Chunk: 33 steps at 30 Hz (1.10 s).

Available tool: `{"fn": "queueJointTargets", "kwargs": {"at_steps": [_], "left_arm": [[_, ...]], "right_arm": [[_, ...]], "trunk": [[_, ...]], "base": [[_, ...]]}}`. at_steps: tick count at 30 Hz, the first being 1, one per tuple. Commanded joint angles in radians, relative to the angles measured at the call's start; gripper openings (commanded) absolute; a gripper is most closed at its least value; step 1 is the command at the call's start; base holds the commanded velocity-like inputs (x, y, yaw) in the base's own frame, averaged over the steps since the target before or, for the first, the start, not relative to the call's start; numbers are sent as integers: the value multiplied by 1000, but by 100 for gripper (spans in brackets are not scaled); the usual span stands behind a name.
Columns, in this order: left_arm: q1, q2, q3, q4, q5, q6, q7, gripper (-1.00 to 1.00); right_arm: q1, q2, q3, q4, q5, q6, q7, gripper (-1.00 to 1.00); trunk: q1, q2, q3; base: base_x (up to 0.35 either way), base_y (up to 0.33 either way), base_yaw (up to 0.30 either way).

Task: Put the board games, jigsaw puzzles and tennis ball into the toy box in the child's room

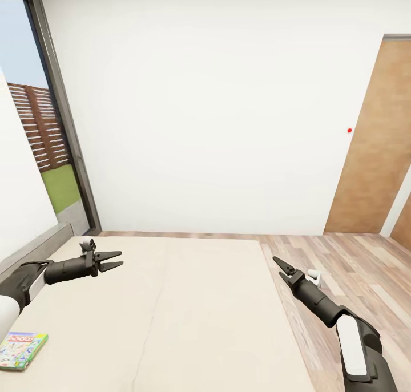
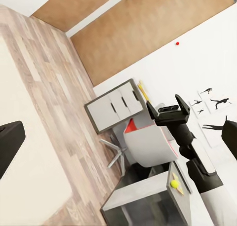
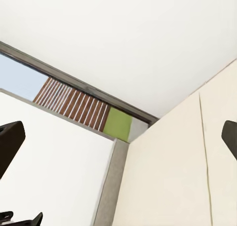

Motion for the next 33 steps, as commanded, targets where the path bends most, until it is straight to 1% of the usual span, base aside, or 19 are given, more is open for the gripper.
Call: {"fn": "queueJointTargets", "kwargs": {"at_steps": [1, 9, 17, 27, 33], "left_arm": [[0, 0, 0, 0, -1, 10, -4, 100], [0, 0, 0, 0, -1, 9, -3, 100], [0, 0, 0, 0, -1, 9, -3, 100], [0, 0, 1, 0, -1, 10, 1, 100], [0, 0, 1, 0, 0, 12, 31, 100]], "right_arm": [[-1, 1, -3, 0, 0, 6, 3, 100], [-1, 4, -3, 0, 3, 6, 3, 100], [-1, 4, -2, 0, 4, 6, 3, 100], [-1, 5, -2, 0, 8, 8, 2, 100], [-1, 5, -1, 0, 8, 10, 0, 100]], "trunk": [[1, -1, 0], [1, -1, 0], [1, -1, 0], [1, -1, 0], [1, -1, 0]], "base": [[119, 271, 0], [139, 231, 0], [149, 149, 0], [78, 46, 0], [9, 5, 0]]}}
